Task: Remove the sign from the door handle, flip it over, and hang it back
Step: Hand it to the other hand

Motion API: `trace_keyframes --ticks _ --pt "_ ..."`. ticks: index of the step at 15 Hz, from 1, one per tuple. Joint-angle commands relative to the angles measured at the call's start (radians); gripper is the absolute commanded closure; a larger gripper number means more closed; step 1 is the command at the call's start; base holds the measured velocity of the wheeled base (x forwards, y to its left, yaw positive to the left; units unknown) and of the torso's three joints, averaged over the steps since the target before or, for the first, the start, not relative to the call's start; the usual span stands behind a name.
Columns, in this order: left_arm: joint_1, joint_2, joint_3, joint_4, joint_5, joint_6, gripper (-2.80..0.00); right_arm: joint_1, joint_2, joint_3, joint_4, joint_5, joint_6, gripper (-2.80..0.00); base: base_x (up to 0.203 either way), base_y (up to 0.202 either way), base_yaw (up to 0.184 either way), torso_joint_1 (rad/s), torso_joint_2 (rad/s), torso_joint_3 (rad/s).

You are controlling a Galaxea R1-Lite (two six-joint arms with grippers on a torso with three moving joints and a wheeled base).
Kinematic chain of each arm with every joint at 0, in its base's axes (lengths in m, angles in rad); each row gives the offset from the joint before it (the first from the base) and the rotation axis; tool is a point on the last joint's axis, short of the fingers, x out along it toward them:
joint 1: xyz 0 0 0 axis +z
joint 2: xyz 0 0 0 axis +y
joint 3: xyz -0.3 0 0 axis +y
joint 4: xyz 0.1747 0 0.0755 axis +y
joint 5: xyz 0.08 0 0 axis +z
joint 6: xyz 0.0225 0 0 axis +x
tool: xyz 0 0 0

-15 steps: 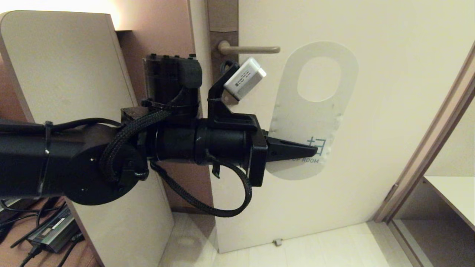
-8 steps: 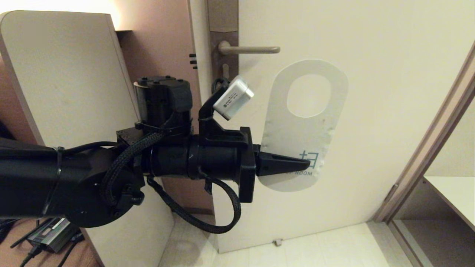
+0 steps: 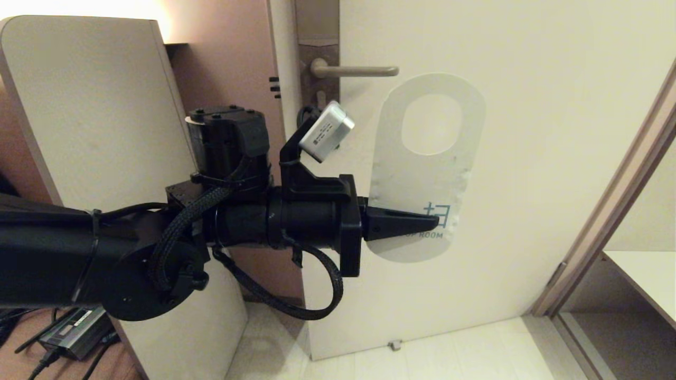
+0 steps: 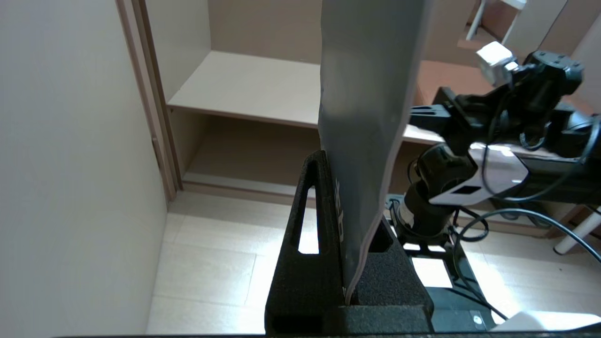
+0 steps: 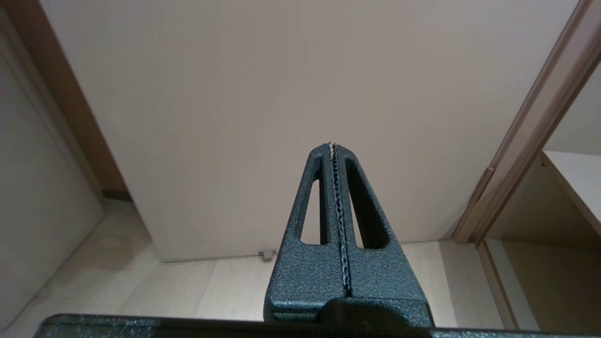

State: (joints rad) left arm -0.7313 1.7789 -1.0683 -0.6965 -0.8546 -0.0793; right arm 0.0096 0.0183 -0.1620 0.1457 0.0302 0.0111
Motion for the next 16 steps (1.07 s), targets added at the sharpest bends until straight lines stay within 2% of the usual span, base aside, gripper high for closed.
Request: trace_keyframes --ticks 1,4,6,7,9,12,13,14,16 --pt "0.0 0.01 -0.002 -0.015 -0.004 -0.002 0.0 0.001 0.064 -0.058 0.02 0.0 0.001 0.0 0.0 0.0 0.0 0.0 0.0 0.0" --pt "0.003 0.005 -0.003 -0.018 -0.004 -0.002 0.0 0.017 0.253 -0.163 0.01 0.0 0.003 0.0 0.0 0.0 0.0 0.0 0.0 0.0" --pt "0.003 0.0 -0.004 -0.018 -0.004 -0.003 0.0 0.036 0.433 -0.22 -0.079 0.024 0.004 0.0 0.0 0.0 0.0 0.0 0.0 0.0" --pt "0.003 -0.003 -0.005 -0.018 -0.004 -0.003 0.0 0.041 0.519 -0.243 -0.134 0.066 0.004 0.0 0.0 0.0 0.0 0.0 0.0 0.0" --pt "0.001 -0.001 -0.021 -0.018 -0.005 -0.005 0.0 0.048 0.662 -0.272 -0.231 0.198 0.005 0.0 0.0 0.0 0.0 0.0 0.0 0.0" --pt "-0.002 0.004 -0.059 -0.017 -0.006 -0.018 0.0 0.057 0.849 -0.289 -0.391 0.448 0.008 0.0 0.0 0.0 0.0 0.0 0.0 0.0" --pt "-0.004 0.007 -0.067 -0.017 -0.006 -0.019 0.0 0.076 0.897 -0.29 -0.442 0.554 0.012 0.0 0.0 0.0 0.0 0.0 0.0 0.0" --pt "-0.008 0.008 -0.068 -0.017 -0.006 -0.019 0.0 0.108 0.933 -0.292 -0.482 0.626 0.022 0.0 0.0 0.0 0.0 0.0 0.0 0.0" --pt "-0.019 0.008 -0.068 -0.017 -0.006 -0.019 0.0 0.197 1.008 -0.294 -0.567 0.67 0.052 0.0 0.0 0.0 0.0 0.0 0.0 0.0"
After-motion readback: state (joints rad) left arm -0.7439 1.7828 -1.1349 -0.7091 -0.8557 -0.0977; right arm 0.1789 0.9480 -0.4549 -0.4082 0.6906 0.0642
